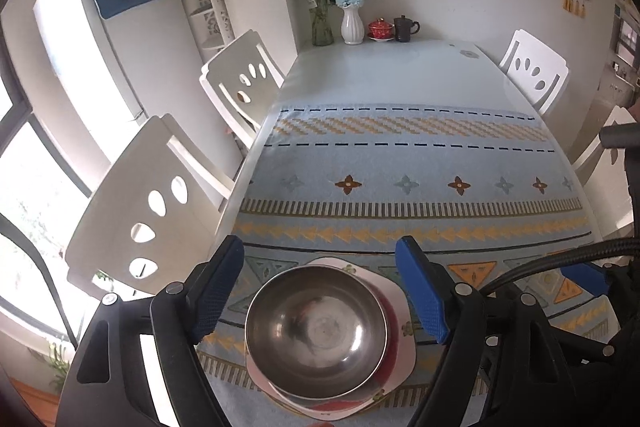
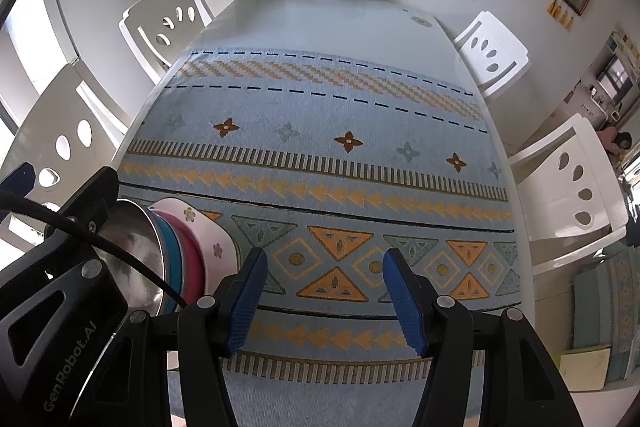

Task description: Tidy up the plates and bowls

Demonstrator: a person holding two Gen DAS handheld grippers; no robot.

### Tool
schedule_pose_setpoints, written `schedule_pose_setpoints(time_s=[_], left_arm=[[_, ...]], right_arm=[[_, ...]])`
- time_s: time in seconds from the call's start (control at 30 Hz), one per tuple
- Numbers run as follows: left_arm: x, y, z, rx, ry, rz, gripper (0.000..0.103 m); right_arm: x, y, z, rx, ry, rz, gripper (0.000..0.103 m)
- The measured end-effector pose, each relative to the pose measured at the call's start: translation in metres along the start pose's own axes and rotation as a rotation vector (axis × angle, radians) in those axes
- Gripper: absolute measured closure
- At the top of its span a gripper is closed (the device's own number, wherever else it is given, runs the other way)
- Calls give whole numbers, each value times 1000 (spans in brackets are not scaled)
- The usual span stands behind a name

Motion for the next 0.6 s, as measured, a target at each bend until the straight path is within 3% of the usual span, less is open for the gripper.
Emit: schedule_pose_setpoints(time_s=[0.6], left_arm=[[7,24,1,0,-27,-31,26]], right_arm=[[15,23,0,-9,-20,-25,45]])
Point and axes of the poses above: each gripper's, at about its wrist camera, not at the fingertips, and x roughly the way its jaws point, y to its right, z to its underside, the point moved 2 cm from there along x, roughly the way its jaws point, and after that the axes turned 7 degrees about z, right-handed, at the moved point
